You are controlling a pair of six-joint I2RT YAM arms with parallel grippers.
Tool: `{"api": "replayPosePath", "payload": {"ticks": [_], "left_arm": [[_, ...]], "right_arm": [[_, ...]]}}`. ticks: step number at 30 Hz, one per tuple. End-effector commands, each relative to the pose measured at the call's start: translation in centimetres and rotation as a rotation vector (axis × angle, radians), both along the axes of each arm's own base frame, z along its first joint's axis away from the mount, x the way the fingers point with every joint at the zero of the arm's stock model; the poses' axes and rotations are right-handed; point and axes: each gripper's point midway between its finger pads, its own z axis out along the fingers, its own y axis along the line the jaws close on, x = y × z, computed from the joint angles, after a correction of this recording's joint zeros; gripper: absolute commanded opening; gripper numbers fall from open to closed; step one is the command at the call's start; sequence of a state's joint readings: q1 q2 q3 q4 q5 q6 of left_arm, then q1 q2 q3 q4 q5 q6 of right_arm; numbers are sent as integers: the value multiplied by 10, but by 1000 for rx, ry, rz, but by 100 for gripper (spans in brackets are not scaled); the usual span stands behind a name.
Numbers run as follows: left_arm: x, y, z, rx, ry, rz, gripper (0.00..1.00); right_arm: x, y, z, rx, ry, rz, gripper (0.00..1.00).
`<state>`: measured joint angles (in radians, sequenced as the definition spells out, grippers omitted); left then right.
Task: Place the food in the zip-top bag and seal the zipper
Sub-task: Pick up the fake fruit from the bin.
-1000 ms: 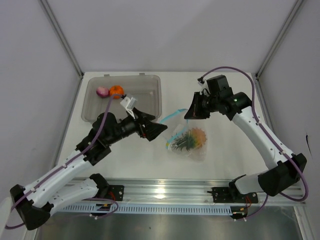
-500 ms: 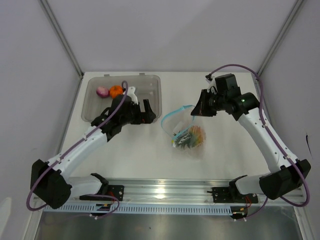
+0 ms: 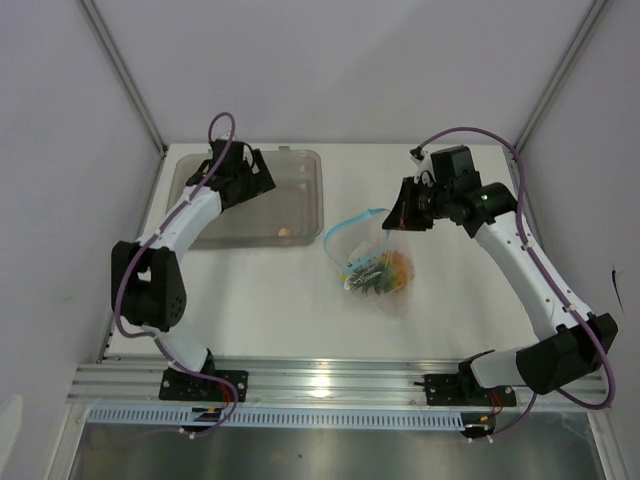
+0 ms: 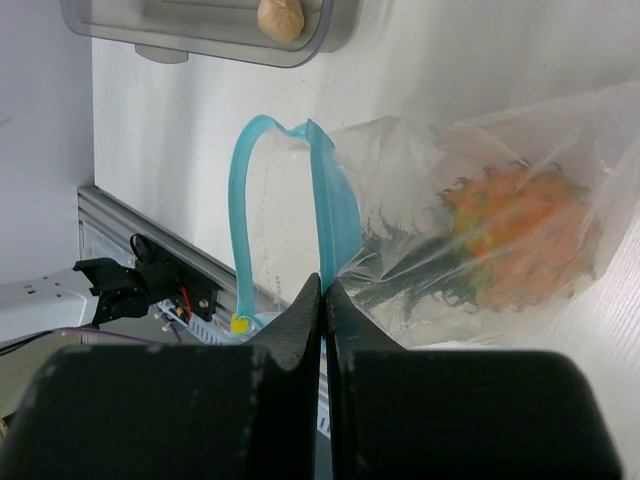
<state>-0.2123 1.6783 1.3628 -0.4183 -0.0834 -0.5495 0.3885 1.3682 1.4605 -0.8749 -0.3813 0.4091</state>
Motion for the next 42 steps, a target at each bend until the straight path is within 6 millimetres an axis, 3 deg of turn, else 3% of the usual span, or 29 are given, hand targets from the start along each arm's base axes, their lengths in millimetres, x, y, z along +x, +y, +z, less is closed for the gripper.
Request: {"api": "replayPosePath", "payload": {"ticks": [1,2,3,5,9,11,15,19,30,35,36,42], "left_arm": [[34,33,19,44,-47,140,98],[36,36,9,46,-9,140,97],[52,44,9,40,0,162,95],[54,56,-6,68,60,194,95],[75,77,-8,120,54,256,96],[79,83,-10,117,66,271,96],[80,98,-34,105,148,331,96],[100,89,-43,69,150,249,95],[124,90,-57,46,212,172,95],[123,85,-66,-12,251,158,96],[121,101,-71,-25,266,189,96],[108,102,-91,-75,347,201,100]], "right_arm": [[9,4,8,23,-45,25,0],[10,4,7,24,-40,27,0],[12,5,5,24,-35,27,0],[14,6,6,25,-39,31,0],[18,4,5,21,-39,26,0],[20,3,5,20,-38,23,0],[22,0,4,20,-41,15,0],[22,-1,2,20,-36,13,0],[24,-7,1,16,-38,-5,0],[26,-6,2,23,-39,-8,0],[26,-6,2,23,-39,-9,0],[29,-4,0,41,-42,-10,0]]}}
